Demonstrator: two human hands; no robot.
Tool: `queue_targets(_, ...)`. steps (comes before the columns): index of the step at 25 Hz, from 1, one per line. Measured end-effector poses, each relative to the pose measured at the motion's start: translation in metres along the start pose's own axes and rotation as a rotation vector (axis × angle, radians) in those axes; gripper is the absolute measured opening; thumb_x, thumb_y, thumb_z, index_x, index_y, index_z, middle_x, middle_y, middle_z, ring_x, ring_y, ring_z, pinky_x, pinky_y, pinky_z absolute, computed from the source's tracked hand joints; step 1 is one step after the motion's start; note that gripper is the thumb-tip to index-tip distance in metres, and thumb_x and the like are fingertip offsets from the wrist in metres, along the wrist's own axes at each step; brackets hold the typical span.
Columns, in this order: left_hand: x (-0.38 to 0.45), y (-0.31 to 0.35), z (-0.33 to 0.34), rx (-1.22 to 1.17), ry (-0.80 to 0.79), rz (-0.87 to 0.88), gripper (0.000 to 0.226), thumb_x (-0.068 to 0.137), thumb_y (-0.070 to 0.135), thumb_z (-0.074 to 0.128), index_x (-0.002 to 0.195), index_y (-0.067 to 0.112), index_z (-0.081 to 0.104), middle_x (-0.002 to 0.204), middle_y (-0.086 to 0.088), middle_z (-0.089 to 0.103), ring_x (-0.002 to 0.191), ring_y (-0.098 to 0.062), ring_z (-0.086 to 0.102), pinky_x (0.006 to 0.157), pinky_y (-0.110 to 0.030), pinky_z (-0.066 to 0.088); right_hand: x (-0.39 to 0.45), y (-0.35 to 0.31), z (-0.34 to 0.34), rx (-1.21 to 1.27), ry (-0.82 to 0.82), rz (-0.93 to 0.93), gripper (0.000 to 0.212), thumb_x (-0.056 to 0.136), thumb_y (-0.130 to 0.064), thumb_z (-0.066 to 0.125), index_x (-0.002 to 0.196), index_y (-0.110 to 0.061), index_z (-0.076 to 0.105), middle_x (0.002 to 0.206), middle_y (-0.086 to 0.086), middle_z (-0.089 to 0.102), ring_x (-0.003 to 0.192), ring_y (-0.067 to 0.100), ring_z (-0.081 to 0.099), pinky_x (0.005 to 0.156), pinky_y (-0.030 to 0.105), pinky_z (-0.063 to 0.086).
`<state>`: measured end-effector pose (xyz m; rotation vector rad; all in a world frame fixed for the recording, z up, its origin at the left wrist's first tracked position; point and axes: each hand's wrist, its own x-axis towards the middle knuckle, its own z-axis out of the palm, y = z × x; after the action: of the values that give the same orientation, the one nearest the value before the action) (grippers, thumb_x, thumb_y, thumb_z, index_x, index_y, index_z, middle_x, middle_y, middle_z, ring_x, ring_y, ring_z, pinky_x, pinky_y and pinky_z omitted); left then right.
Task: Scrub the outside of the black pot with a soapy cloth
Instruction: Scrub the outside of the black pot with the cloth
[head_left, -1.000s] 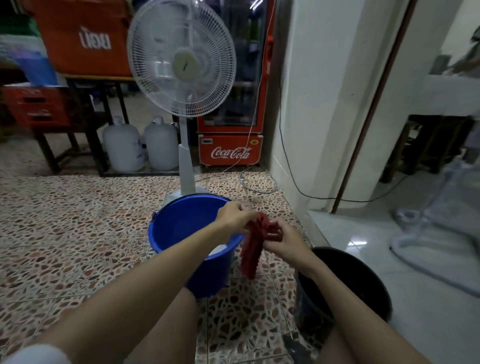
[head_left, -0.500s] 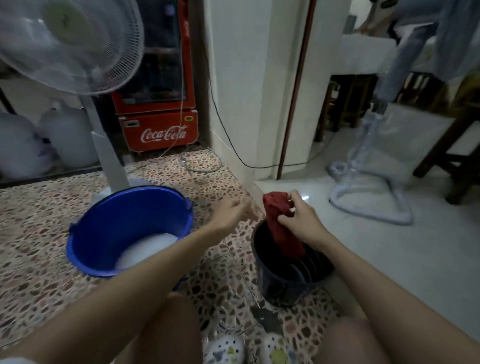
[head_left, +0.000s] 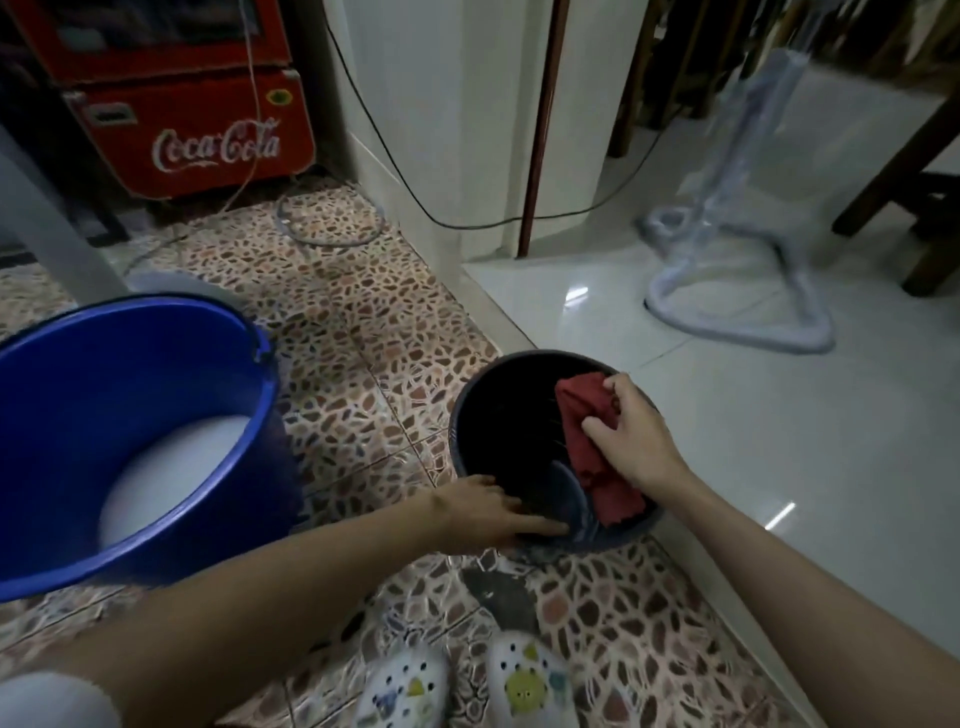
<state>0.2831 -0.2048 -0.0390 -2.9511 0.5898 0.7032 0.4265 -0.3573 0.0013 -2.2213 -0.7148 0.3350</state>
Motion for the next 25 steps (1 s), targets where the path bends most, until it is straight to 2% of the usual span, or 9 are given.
queue_targets(3,0.000,-0.011,0.003,0.096,0.117,0.001,0.078,0.101,0.006,0.037,0.156,0.045,-0.002,0.118,-0.006,0.061,0.104,-0.028,0.059,0.096,-0.040,0.041,0.011,0.007,0.005,0.050,0.066,0.017,0.019,0.086,-0.016,0.062,0.101,-0.018,0.050,0.084,-0.001,0.062,0.071,0.013,0.056,0.063,0.026,0.042)
queue_targets(5,0.000,-0.022,-0.004,0.060,0.227,-0.054,0.082,0.099,0.004,0.039,0.155,0.048,-0.003,0.094,0.002,0.049,0.085,-0.021,0.047,0.092,-0.038,0.039,0.019,0.003,0.004,0.134,0.163,0.041,0.017,0.086,-0.018,0.061,0.100,-0.019,0.052,0.084,-0.001,0.062,0.074,0.016,0.058,0.067,0.032,0.045)
queue_targets(8,0.007,-0.039,-0.012,-0.167,0.406,-0.145,0.076,0.101,0.005,0.036,0.154,0.051,0.004,0.091,0.005,0.049,0.080,-0.013,0.040,0.083,-0.035,0.042,0.033,-0.013,-0.003,0.295,0.343,0.067,0.014,0.085,-0.017,0.059,0.098,-0.022,0.056,0.081,-0.005,0.062,0.071,0.007,0.057,0.064,0.024,0.047)
queue_targets(10,0.013,-0.054,-0.010,-0.373,0.524,-0.196,0.066,0.106,0.013,0.035,0.153,0.053,0.012,0.097,0.005,0.058,0.083,-0.011,0.051,0.078,-0.035,0.049,0.044,-0.026,-0.009,0.430,0.468,0.049,0.013,0.085,-0.016,0.058,0.097,-0.022,0.058,0.078,-0.009,0.060,0.066,0.002,0.055,0.061,0.021,0.048)
queue_targets(12,0.015,-0.067,-0.001,-0.601,0.622,-0.268,0.059,0.107,0.023,0.035,0.151,0.057,0.016,0.118,0.002,0.064,0.104,-0.016,0.062,0.089,-0.040,0.054,0.053,-0.035,-0.012,0.525,0.554,0.030,0.012,0.086,-0.015,0.058,0.096,-0.022,0.060,0.073,-0.012,0.058,0.059,-0.002,0.052,0.055,0.019,0.046)
queue_targets(16,0.009,-0.083,0.014,-0.925,0.843,-0.443,0.052,0.108,0.023,0.035,0.150,0.052,0.027,0.149,0.014,0.051,0.138,-0.010,0.047,0.113,-0.039,0.041,0.060,-0.033,0.007,0.579,0.582,0.039,0.013,0.087,-0.016,0.059,0.094,-0.025,0.065,0.070,-0.013,0.059,0.057,0.002,0.051,0.054,0.021,0.046)
queue_targets(18,0.008,-0.084,0.021,-1.004,0.962,-0.498,0.050,0.108,0.022,0.037,0.150,0.050,0.031,0.149,0.025,0.044,0.140,0.000,0.041,0.115,-0.030,0.036,0.059,-0.026,0.026,0.560,0.517,0.031,0.018,0.087,-0.016,0.062,0.097,-0.030,0.065,0.074,-0.012,0.064,0.064,0.006,0.057,0.058,0.025,0.052)
queue_targets(22,0.011,-0.085,0.034,-1.198,1.165,-0.643,0.044,0.107,0.026,0.040,0.144,0.050,0.043,0.141,0.036,0.046,0.131,0.019,0.040,0.108,-0.011,0.032,0.057,-0.020,0.071,0.526,0.373,-0.057,0.029,0.088,-0.012,0.068,0.110,-0.030,0.063,0.088,-0.015,0.068,0.072,-0.004,0.064,0.059,0.010,0.050)
queue_targets(25,0.011,-0.080,0.048,-1.401,1.295,-0.703,0.043,0.107,0.021,0.036,0.145,0.036,0.048,0.139,0.033,0.050,0.131,0.016,0.043,0.110,-0.018,0.038,0.056,-0.025,0.109,0.349,0.344,-0.232,0.034,0.086,-0.015,0.070,0.116,-0.030,0.063,0.102,-0.011,0.068,0.088,0.003,0.065,0.074,0.018,0.054)
